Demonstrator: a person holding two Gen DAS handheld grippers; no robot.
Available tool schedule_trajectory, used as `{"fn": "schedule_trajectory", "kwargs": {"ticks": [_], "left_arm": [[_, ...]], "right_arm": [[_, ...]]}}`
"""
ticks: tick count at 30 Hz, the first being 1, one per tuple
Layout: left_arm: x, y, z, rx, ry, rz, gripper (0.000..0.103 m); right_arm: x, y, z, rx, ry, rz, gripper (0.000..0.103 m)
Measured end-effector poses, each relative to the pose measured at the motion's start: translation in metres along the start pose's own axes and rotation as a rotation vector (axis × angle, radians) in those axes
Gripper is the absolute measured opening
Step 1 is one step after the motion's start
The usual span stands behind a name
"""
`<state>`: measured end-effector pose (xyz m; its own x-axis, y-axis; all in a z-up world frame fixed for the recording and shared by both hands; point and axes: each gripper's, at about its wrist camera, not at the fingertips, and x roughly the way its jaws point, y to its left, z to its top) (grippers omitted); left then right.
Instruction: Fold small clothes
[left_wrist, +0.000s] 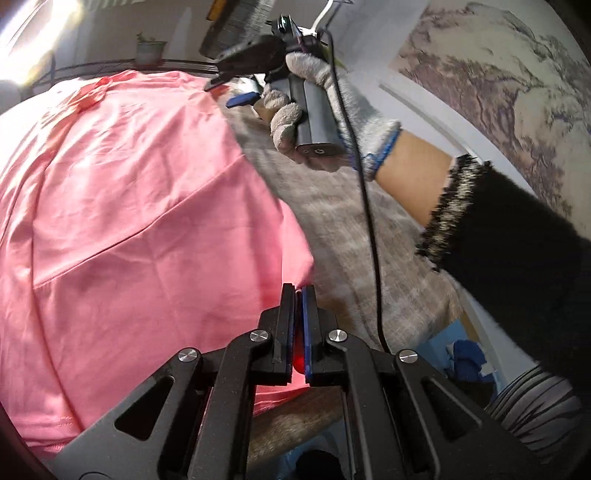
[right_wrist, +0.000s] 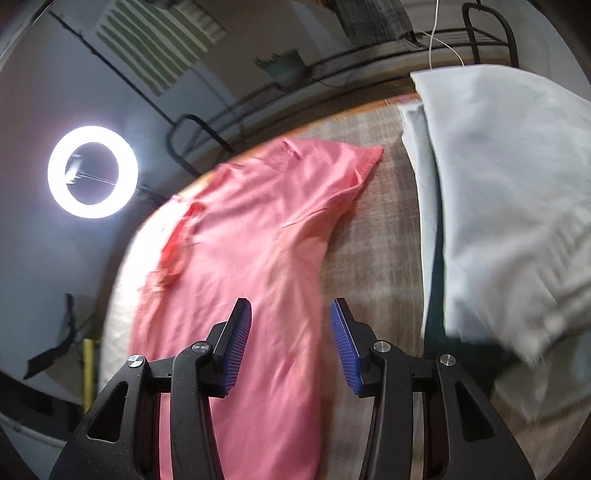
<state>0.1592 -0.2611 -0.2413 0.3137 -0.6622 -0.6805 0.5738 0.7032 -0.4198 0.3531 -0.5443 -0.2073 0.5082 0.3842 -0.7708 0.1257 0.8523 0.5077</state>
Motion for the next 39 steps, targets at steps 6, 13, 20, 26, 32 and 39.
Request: {"fn": "schedule_trajectory", "kwargs": {"ticks": [6,13,20,26,32,39], "left_arm": [[-0.003,0.011,-0.005,-0.05,0.001,-0.006,0.001],[-0.009,0.012,-0.006,-0.067,-0.014,-0.032,0.001],[-0.03,0.028,-0.007,-0.121,-0.053,-0.036,0.001],[-0.056,0.041,-0.015,-0.162,-0.102,-0.027,0.001],[-0.076,0.067,-0.043,-0.241,-0.116,0.043,0.001],[-0.071,0.089,-0.056,-0.316,-0.093,0.116,0.001]], "right_arm": [[0.02,-0.019,0.019,0.076,-0.02,-0.008,0.043],[0.029,-0.033,0.036,0.186,-0.07,0.075,0.034],[0.032,-0.013,0.046,0.161,-0.095,-0.018,0.002],[0.026,0.043,0.052,0.03,-0.14,-0.134,0.001],[0.056,0.123,0.051,-0.162,-0.111,-0.139,0.001],[0.113,0.17,0.036,-0.258,0.054,-0.117,0.01]]}}
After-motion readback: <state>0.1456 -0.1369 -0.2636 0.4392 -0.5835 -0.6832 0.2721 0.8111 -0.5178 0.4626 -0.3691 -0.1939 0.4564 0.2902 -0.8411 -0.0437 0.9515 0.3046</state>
